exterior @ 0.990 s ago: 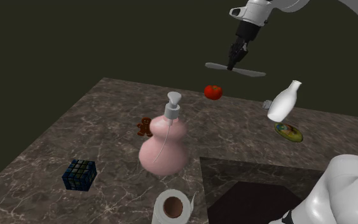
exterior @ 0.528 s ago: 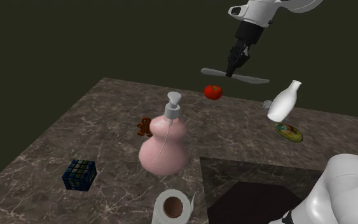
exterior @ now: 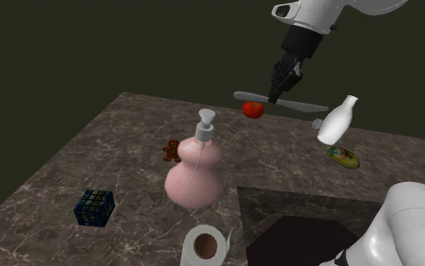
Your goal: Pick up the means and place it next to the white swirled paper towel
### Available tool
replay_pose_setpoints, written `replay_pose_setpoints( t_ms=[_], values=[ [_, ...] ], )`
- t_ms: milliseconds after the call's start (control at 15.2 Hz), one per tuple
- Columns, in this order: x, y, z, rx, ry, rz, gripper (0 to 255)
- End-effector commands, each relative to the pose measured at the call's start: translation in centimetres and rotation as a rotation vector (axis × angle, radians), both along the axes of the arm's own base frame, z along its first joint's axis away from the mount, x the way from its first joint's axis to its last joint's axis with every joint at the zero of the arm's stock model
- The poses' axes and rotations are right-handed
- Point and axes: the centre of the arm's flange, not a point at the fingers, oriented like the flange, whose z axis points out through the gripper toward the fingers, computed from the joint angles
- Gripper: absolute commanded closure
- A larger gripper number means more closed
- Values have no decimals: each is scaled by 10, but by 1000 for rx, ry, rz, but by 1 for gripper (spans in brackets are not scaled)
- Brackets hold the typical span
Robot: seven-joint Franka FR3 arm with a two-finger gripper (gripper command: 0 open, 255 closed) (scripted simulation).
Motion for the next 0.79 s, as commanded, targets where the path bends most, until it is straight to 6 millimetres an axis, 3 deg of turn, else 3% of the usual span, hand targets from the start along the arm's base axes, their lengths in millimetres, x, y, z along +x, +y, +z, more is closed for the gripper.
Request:
replay_pose_setpoints(
  t_ms=[0, 726],
  values=[
    [-18, 22, -1, -1, 0, -2, 255],
    [-104, 139, -1, -1, 0, -2, 255]
  ],
)
